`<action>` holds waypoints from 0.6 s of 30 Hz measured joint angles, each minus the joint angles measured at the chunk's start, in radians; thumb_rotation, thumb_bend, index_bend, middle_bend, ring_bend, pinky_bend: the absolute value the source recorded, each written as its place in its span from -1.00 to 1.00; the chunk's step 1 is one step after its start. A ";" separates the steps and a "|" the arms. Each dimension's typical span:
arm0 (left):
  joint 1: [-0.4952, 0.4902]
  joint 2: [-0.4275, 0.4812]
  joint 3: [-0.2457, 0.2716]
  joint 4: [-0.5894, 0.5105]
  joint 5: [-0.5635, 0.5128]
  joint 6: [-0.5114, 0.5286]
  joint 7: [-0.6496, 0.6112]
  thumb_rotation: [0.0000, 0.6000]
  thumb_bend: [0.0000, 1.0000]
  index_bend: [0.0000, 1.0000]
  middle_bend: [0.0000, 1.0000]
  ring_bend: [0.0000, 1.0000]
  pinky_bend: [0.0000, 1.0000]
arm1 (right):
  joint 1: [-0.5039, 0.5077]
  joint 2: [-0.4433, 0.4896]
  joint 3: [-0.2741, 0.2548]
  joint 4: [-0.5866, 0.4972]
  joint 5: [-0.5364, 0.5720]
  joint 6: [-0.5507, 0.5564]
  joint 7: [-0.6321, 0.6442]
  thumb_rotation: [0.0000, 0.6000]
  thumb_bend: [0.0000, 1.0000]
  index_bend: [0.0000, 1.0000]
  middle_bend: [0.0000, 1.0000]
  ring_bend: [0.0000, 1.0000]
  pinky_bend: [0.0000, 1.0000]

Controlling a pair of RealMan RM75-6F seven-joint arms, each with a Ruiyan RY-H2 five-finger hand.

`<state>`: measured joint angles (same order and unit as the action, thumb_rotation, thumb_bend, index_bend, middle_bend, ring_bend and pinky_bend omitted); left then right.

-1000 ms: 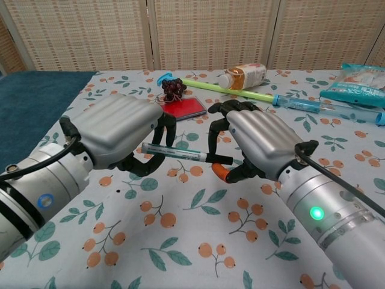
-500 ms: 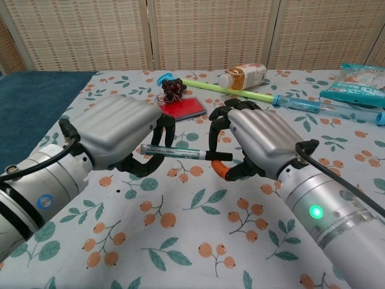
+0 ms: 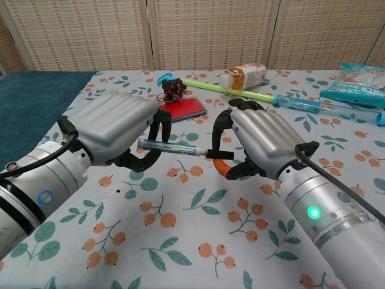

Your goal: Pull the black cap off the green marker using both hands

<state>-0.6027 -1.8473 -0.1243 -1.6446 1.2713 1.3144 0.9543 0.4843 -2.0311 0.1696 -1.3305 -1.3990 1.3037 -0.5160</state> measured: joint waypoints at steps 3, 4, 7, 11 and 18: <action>0.001 0.000 0.001 0.005 -0.003 -0.001 0.002 1.00 0.30 0.80 1.00 0.81 1.00 | 0.000 -0.001 0.001 0.003 -0.001 0.002 -0.002 1.00 0.13 0.78 -0.49 -1.00 -1.00; 0.001 0.000 0.000 0.008 -0.004 -0.001 0.002 1.00 0.30 0.80 1.00 0.81 1.00 | 0.000 -0.001 0.001 0.003 -0.001 0.002 -0.003 1.00 0.13 0.79 -0.49 -1.00 -1.00; 0.001 -0.002 -0.007 0.013 -0.006 -0.001 -0.002 1.00 0.30 0.80 1.00 0.81 1.00 | -0.002 0.004 0.001 0.004 -0.001 0.005 -0.004 1.00 0.13 0.79 -0.49 -1.00 -1.00; 0.001 0.002 -0.011 0.017 -0.007 -0.002 -0.007 1.00 0.30 0.80 1.00 0.81 1.00 | -0.006 0.013 0.005 0.007 0.001 0.009 -0.002 1.00 0.13 0.79 -0.49 -1.00 -1.00; 0.007 0.020 -0.015 0.029 -0.014 -0.009 -0.052 1.00 0.27 0.80 1.00 0.81 1.00 | -0.022 0.045 -0.004 0.009 0.011 0.010 0.006 1.00 0.13 0.78 -0.49 -1.00 -1.00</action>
<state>-0.5960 -1.8270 -0.1395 -1.6153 1.2572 1.3052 0.9024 0.4625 -1.9858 0.1659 -1.3211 -1.3884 1.3134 -0.5100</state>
